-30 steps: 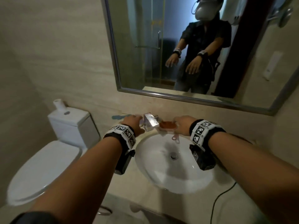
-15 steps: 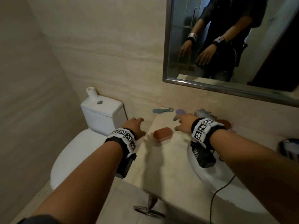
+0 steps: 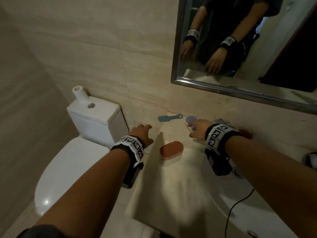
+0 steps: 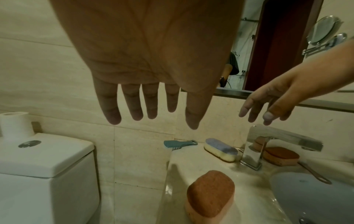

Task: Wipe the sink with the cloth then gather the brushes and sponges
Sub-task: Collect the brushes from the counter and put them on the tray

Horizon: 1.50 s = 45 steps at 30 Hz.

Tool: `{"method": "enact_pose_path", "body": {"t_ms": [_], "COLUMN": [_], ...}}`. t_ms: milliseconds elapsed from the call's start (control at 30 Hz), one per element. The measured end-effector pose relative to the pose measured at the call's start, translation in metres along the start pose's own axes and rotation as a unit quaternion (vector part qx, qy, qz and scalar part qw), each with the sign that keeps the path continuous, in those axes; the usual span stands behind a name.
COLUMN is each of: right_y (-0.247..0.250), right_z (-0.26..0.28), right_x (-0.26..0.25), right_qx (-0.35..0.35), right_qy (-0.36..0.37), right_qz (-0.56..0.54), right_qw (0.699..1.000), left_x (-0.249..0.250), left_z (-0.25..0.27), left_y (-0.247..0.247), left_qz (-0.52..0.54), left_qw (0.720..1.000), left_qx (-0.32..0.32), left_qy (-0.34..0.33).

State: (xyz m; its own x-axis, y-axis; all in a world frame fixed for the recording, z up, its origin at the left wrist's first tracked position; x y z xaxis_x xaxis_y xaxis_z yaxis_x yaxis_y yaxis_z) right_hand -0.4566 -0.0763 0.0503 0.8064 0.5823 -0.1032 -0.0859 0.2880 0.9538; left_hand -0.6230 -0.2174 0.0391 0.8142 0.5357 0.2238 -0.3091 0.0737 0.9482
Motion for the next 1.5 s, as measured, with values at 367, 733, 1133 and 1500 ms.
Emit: {"method": "enact_pose_path", "body": {"t_ms": [367,733,1133,1500], "right_y": [-0.051,-0.067,-0.085,-0.066], "right_z": [-0.106,-0.189,-0.229,-0.221], "right_x": [0.002,-0.007,-0.013,-0.012], "right_qx": [-0.049,-0.014,0.001,0.031], "right_qy": [0.02,0.027,0.049,0.03], "right_qz": [-0.025,-0.059,-0.083,-0.079], "right_qw": [0.998,0.998,0.995,0.996], "left_x": [0.005,0.003,0.016,0.024], "left_z": [-0.1,-0.197,-0.234,-0.226], "left_y": [-0.05,-0.079,-0.103,-0.067], "left_qz": [0.022,0.136,0.171,0.217], "left_qw": [0.997,0.989,0.985,0.974], "left_qx": [-0.067,-0.048,-0.03,0.058], "left_qy": [0.022,0.038,0.016,0.003]}}
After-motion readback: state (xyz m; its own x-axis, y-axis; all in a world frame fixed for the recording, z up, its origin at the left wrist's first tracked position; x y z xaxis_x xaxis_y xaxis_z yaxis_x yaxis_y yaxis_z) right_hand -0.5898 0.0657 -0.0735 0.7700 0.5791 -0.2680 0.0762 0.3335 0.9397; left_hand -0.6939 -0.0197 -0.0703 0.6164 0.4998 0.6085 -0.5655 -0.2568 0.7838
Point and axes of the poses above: each hand's wrist, its own z-axis away from the middle knuckle, its own y-axis out of the back of the hand, x = y × z, the point moved 10 cm from there along -z, towards the middle knuckle, and after that the axes turned 11 degrees about x, right-handed, at the moved point
